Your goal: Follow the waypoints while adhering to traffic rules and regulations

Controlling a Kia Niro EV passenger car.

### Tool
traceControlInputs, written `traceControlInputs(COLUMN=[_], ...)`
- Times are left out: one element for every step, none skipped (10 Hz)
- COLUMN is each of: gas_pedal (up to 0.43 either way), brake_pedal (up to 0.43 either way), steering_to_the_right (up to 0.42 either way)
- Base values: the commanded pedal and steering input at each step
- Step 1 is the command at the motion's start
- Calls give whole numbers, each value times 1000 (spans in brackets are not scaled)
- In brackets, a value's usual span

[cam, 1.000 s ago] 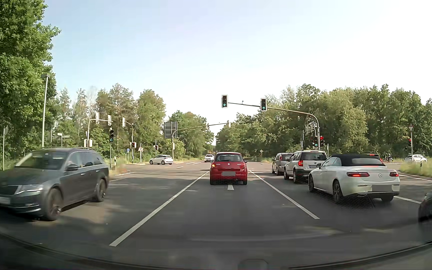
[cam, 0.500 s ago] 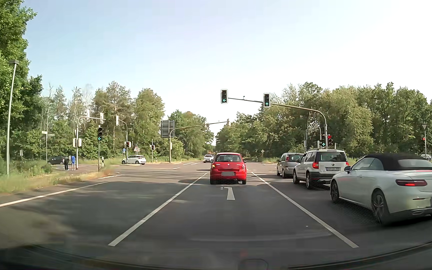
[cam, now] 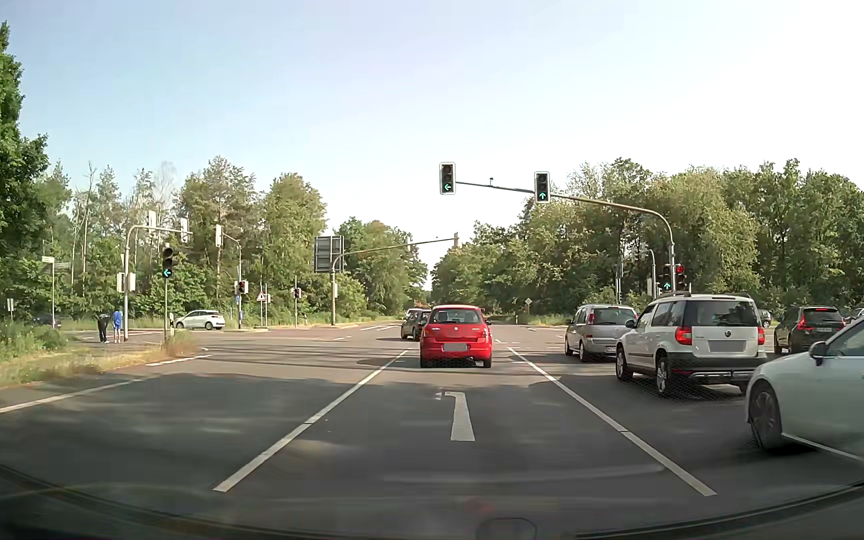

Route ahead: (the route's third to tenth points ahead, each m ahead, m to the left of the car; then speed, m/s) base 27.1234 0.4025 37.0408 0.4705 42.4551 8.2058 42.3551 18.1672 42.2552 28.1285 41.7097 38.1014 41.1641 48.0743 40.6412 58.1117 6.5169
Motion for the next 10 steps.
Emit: traceControlInputs(gas_pedal=[189, 157, 157, 157, 150, 138, 118, 110, 98, 98], brake_pedal=[30, 30, 30, 30, 30, 30, 30, 30, 30, 30], steering_to_the_right=[-1, -1, -2, -1, -2, -1, -1, -1, -1, -1])
